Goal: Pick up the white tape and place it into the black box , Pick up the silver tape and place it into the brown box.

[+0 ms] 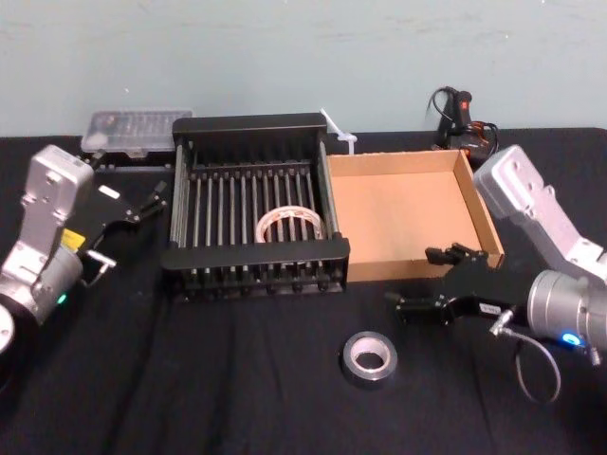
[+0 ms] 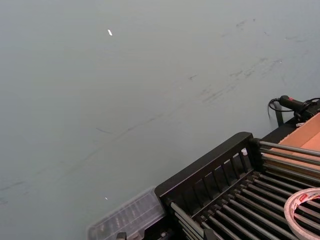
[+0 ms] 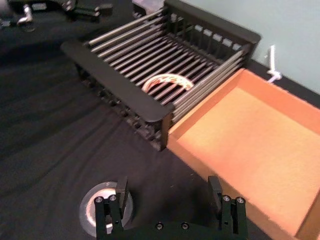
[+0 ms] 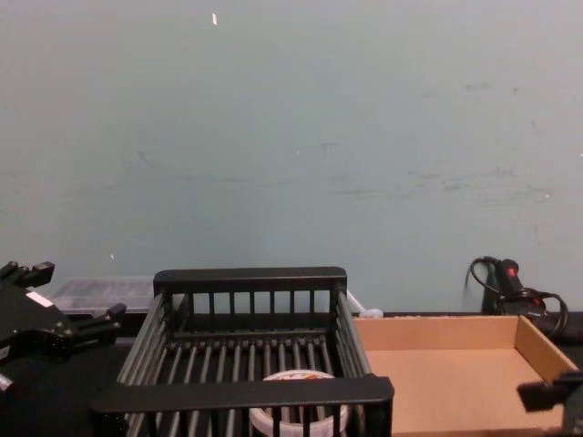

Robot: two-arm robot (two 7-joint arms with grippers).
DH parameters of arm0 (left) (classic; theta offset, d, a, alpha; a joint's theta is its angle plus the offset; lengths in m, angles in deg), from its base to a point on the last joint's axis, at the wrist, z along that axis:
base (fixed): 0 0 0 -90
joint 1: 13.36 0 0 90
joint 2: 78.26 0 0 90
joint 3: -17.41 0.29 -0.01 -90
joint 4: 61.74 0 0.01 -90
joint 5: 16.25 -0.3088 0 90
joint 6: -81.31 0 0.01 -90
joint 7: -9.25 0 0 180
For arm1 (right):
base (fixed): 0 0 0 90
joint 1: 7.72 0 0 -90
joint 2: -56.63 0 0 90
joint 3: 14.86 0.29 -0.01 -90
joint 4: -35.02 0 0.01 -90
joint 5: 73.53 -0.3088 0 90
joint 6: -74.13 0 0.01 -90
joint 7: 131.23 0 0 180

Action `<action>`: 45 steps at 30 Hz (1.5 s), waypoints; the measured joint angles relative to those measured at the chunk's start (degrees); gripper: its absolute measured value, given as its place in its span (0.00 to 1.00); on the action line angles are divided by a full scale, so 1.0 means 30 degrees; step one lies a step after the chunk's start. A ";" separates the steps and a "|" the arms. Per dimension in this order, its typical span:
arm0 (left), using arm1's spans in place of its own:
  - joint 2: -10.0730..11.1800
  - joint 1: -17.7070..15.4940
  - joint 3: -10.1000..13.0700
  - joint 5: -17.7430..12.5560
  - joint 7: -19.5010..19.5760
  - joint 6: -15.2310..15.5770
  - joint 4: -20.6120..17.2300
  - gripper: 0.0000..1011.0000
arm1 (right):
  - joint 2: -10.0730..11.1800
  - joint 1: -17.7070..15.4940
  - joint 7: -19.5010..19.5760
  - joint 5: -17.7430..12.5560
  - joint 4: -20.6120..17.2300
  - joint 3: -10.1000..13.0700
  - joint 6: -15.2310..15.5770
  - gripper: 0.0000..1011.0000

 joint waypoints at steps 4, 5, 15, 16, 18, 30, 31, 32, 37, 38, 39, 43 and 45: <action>0.0000 0.0000 0.0000 0.0001 0.0001 0.0000 0.0000 0.99 | 0.0275 -0.0033 -0.0119 -0.0036 -0.0038 -0.0498 -0.0001 0.99; 0.0000 0.0000 0.0000 0.0000 0.0001 0.0000 0.0000 0.99 | 0.0299 -0.0021 -0.0130 -0.0036 -0.0038 -0.0597 0.0008 0.99; 0.0000 0.0000 0.0000 0.0000 0.0000 0.0000 0.0000 0.99 | 0.0401 0.0420 -0.0358 0.0097 0.0353 -0.1764 0.0372 0.99; 0.0000 0.0000 0.0000 0.0000 0.0000 0.0000 0.0000 0.99 | 0.0400 0.0466 -0.0383 0.0138 0.0404 -0.1857 0.0413 0.99; 0.0000 -0.0001 0.0000 0.0000 0.0001 0.0000 -0.0001 0.99 | 0.0379 0.0591 -0.0427 0.0225 0.0560 -0.2098 0.0508 0.99; 0.0000 -0.0001 0.0000 0.0001 0.0001 0.0000 -0.0001 0.99 | -0.0001 0.1109 -0.0424 0.0594 0.1408 -0.2736 0.0646 0.99; 0.0000 0.0000 0.0000 0.0000 0.0001 0.0000 -0.0001 0.99 | -0.0026 0.1130 -0.0424 0.0615 0.1453 -0.2762 0.0646 0.99; 0.0000 0.0000 0.0000 0.0000 0.0001 0.0000 0.0000 0.99 | -0.0053 0.1155 -0.0422 0.0639 0.1500 -0.2790 0.0645 0.99; -0.0001 -0.0001 -0.0001 0.0000 0.0001 0.0000 0.0000 0.99 | -0.0211 0.1281 -0.0410 0.0789 0.1792 -0.2924 0.0654 0.99; 0.0000 0.0000 0.0000 0.0000 0.0001 0.0000 0.0000 0.99 | -0.0229 0.1297 -0.0410 0.0806 0.1829 -0.2940 0.0654 0.99; -0.0001 0.0001 0.0000 0.0000 0.0001 0.0000 0.0000 0.99 | -0.0273 0.1329 -0.0407 0.0852 0.1892 -0.2967 0.0661 0.99; 0.0000 0.0000 0.0000 0.0000 0.0001 0.0001 0.0000 0.99 | -0.0383 0.1407 -0.0410 0.0971 0.2062 -0.3046 0.0686 0.99; 0.0000 0.0001 0.0000 0.0000 0.0001 0.0000 0.0000 0.99 | -0.0418 0.1441 -0.0421 0.1010 0.2131 -0.3066 0.0694 0.99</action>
